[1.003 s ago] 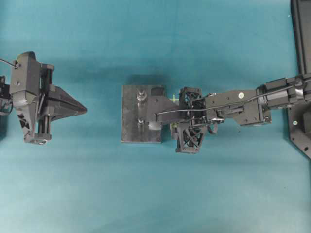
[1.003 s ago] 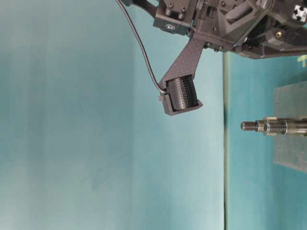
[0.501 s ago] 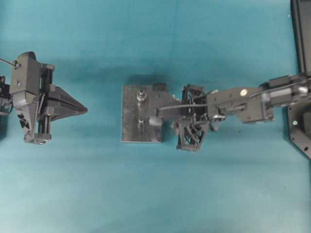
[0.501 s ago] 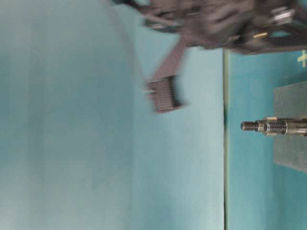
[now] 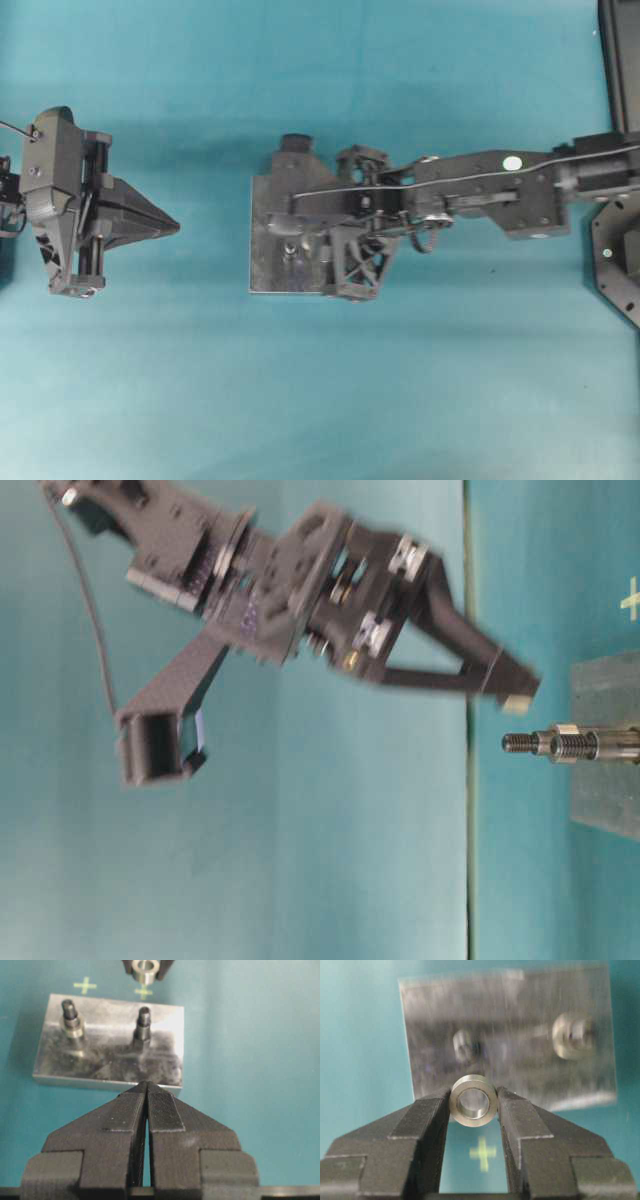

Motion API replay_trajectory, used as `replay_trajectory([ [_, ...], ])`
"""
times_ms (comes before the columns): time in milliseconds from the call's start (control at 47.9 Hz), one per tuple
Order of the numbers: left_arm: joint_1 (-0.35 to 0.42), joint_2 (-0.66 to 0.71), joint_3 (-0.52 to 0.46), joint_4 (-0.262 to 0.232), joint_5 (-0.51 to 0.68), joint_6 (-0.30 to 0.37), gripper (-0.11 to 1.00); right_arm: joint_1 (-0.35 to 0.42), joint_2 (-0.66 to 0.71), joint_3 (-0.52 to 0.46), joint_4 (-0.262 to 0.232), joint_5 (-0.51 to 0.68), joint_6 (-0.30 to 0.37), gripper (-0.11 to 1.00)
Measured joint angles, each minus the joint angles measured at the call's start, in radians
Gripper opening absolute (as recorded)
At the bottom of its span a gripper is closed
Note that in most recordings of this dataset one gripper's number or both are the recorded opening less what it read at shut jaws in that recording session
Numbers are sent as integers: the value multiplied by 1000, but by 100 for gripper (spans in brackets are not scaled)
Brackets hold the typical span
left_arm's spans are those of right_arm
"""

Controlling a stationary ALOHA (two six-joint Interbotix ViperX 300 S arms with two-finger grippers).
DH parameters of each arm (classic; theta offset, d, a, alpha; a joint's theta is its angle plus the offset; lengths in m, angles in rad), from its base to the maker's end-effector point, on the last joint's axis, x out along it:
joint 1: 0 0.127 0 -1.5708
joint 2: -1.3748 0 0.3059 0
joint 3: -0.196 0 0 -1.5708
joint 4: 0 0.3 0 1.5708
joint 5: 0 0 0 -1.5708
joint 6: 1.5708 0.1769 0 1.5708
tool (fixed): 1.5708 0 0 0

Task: Insert the washer onto the shaft.
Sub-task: 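Close the right gripper on the lower washer and lift it, then carry the washer over the lower shaft and lower it onto the shaft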

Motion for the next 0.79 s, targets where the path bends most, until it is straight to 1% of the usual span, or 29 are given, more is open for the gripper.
replay_trajectory([
  [313, 0, -2, 0, 0, 2, 0, 0, 0, 67, -77, 0, 35, -31, 34],
  [794, 0, -6, 6, 0, 0, 0, 0, 6, 110, -98, 0, 51, -41, 34],
])
